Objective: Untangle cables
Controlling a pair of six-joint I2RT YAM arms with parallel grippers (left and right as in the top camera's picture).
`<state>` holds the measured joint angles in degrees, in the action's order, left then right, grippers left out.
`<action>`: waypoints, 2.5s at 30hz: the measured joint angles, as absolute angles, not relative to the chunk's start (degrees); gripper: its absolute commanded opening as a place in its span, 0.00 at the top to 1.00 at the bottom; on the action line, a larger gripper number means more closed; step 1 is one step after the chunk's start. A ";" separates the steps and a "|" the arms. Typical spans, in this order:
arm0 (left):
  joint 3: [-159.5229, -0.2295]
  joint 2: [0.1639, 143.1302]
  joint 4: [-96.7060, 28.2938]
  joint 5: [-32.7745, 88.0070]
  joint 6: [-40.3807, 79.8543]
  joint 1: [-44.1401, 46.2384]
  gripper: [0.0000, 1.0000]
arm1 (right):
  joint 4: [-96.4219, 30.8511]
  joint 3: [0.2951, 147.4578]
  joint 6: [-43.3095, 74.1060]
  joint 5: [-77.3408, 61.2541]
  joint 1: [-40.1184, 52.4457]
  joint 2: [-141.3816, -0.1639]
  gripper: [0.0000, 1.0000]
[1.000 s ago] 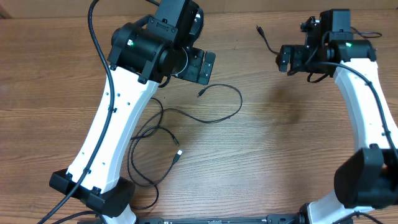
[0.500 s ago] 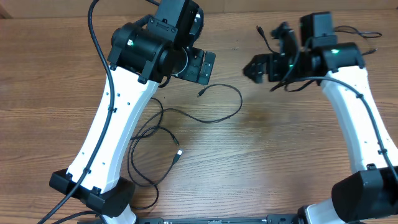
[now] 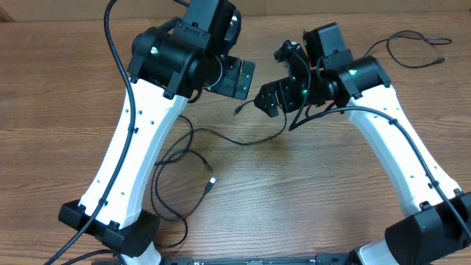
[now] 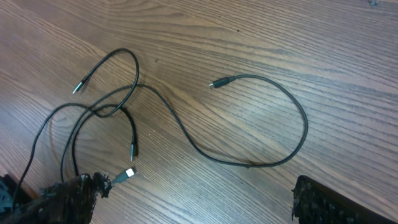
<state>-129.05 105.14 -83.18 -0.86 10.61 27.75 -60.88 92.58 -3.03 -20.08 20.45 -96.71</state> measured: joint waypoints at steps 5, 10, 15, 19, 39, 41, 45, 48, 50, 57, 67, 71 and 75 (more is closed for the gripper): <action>-129.05 105.14 -85.30 -1.10 10.59 27.75 0.00 | -60.69 92.58 -3.05 -19.18 20.78 -96.71 0.00; -129.05 105.14 -91.18 -3.62 9.04 27.75 0.00 | -59.05 92.58 -3.07 -18.59 20.78 -96.71 0.00; -128.75 105.14 -96.64 -4.73 5.34 26.20 0.00 | -58.43 92.58 -3.03 -17.96 20.78 -96.71 0.00; -125.91 105.14 -96.49 -4.71 4.03 22.46 0.01 | -58.24 92.58 -3.03 -17.72 20.78 -96.71 0.00; -115.09 105.14 -89.91 1.87 -2.85 -3.27 0.01 | -57.10 92.58 -2.96 -18.68 20.78 -96.71 0.00; -115.09 105.14 -89.67 3.18 -2.98 -5.91 0.01 | -56.99 92.58 -2.46 -19.35 20.78 -96.71 0.00; -115.09 105.14 -89.60 5.54 -3.01 -8.97 0.00 | -56.60 92.58 0.16 -21.10 20.80 -96.92 0.00; -115.09 105.14 -89.76 6.46 -3.14 -9.65 0.00 | -56.45 92.58 1.74 -23.16 21.19 -98.26 0.00; -115.09 105.14 -89.69 6.92 -3.20 -9.63 0.01 | -55.77 92.58 2.52 -25.15 22.22 -100.36 0.00; -115.09 105.14 -87.55 7.55 -3.22 -9.63 0.00 | -50.98 92.58 7.03 -28.10 29.28 -107.53 0.00; -115.09 105.14 -86.30 7.57 -3.27 -9.63 0.00 | -43.62 92.58 19.16 -24.69 42.48 -115.33 0.11; -115.09 105.14 -86.32 7.57 -3.40 -9.63 0.01 | -43.35 92.58 24.84 -22.41 45.04 -118.41 0.20; -115.09 105.14 -86.30 7.57 -3.40 -9.63 0.00 | -41.15 92.55 29.21 -21.12 45.74 -119.92 0.20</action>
<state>-115.09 105.14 -86.30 7.57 -3.40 -9.63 -41.15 92.55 29.21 -21.12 45.74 -119.92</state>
